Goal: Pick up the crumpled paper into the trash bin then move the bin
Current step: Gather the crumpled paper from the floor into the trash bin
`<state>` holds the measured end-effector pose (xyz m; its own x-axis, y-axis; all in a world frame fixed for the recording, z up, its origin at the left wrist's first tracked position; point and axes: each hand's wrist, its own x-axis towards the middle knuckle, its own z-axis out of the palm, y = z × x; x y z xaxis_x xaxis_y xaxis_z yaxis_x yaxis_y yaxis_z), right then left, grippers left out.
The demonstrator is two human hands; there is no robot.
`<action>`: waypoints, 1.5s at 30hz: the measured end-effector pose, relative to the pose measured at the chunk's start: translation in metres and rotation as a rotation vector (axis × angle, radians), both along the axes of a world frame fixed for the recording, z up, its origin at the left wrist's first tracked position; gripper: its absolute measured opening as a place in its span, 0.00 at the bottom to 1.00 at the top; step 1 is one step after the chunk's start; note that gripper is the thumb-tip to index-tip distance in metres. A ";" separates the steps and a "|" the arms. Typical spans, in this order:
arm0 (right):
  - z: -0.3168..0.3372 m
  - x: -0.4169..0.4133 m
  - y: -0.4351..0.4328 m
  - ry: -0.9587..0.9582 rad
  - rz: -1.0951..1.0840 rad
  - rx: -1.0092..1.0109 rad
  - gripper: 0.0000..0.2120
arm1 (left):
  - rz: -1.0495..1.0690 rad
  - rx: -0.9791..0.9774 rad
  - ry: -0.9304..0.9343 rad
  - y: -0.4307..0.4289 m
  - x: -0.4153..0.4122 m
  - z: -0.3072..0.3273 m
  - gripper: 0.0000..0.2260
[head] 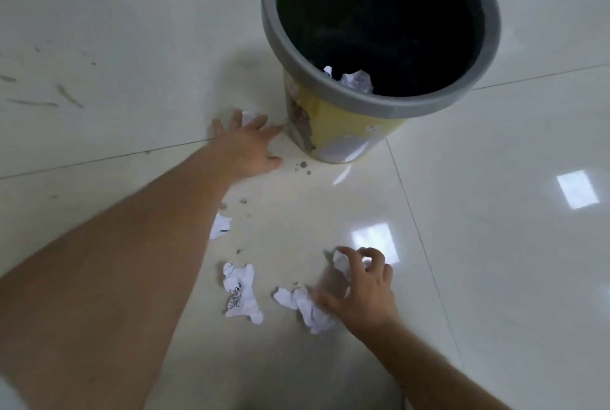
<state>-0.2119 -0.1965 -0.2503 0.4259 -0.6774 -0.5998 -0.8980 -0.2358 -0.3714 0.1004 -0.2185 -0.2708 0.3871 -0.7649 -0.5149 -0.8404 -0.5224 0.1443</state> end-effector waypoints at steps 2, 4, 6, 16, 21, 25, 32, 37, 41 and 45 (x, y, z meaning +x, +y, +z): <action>-0.002 0.005 0.012 -0.002 0.047 0.024 0.46 | -0.041 0.023 -0.031 0.009 0.000 -0.003 0.29; -0.006 0.010 0.022 -0.005 0.103 0.035 0.48 | -0.036 -0.032 -0.025 0.030 0.005 -0.002 0.28; -0.011 0.015 0.031 -0.008 0.167 0.012 0.51 | 0.033 -0.047 0.028 0.059 0.011 0.002 0.28; -0.022 0.040 0.076 0.062 0.452 -0.099 0.67 | 0.164 0.127 0.144 0.210 -0.023 0.011 0.47; -0.024 0.070 0.080 -0.029 0.517 -0.074 0.64 | 0.146 -0.004 0.229 0.213 -0.072 0.008 0.52; -0.028 0.085 0.079 -0.081 0.513 -0.016 0.54 | 0.297 -0.075 0.390 0.207 -0.103 -0.001 0.51; -0.033 0.092 0.078 -0.143 0.471 0.092 0.34 | 0.575 -0.244 0.406 0.190 -0.137 -0.017 0.21; -0.009 0.103 0.054 -0.286 0.398 0.104 0.22 | 0.725 -0.300 0.430 0.179 -0.123 0.008 0.16; 0.036 0.136 0.018 -0.413 0.347 0.009 0.20 | 0.686 -0.432 0.346 0.143 -0.088 0.061 0.17; 0.099 0.185 -0.022 -0.559 0.354 -0.155 0.22 | 0.594 -0.586 0.233 0.103 -0.044 0.143 0.19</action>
